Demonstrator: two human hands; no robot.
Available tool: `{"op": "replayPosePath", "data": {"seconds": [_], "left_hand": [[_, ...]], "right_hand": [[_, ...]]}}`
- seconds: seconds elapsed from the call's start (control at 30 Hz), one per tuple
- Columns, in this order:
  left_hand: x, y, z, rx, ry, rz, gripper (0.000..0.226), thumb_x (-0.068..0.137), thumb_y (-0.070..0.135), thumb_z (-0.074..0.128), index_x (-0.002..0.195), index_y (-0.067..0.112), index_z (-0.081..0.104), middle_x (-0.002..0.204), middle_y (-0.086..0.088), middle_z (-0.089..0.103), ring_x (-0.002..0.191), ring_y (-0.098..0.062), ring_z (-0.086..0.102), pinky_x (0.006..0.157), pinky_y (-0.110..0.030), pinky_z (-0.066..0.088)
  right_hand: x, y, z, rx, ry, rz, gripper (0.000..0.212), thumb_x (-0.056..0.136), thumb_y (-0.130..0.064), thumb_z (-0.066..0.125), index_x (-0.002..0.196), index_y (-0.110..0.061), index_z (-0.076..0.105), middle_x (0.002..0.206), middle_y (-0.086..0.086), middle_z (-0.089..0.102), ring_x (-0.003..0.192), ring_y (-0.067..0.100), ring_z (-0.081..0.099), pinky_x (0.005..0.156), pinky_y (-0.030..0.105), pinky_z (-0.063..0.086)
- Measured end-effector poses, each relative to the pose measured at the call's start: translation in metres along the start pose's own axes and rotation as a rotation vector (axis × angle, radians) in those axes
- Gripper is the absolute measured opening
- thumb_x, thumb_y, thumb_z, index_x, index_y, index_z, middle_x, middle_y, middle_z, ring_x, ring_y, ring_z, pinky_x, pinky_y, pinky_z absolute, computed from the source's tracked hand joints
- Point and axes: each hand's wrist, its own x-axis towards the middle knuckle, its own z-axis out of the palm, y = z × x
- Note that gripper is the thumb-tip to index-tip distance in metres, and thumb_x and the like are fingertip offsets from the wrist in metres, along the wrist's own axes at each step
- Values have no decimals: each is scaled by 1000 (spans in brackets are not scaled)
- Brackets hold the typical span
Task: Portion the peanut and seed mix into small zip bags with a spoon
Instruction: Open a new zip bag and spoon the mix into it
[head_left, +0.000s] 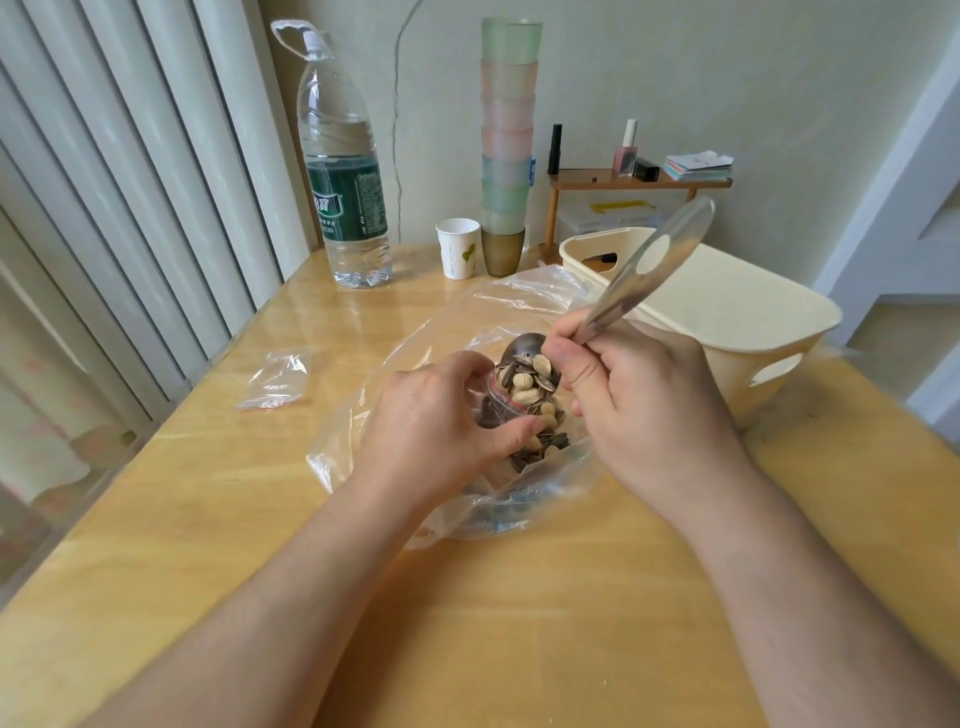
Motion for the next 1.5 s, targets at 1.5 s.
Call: {"op": "replayPosePath", "data": {"seconds": [1.5], "left_hand": [[2,-3,-10,-1051,182,-312,51,70,43,95,109,16,75,85,-4,80,71,-17,70,64,-29,53]], "right_hand": [[-7,9,1,185,186,3,21,110,-23,53,99,-14,68,75,3,65,71,27,67,63,49,54]]}}
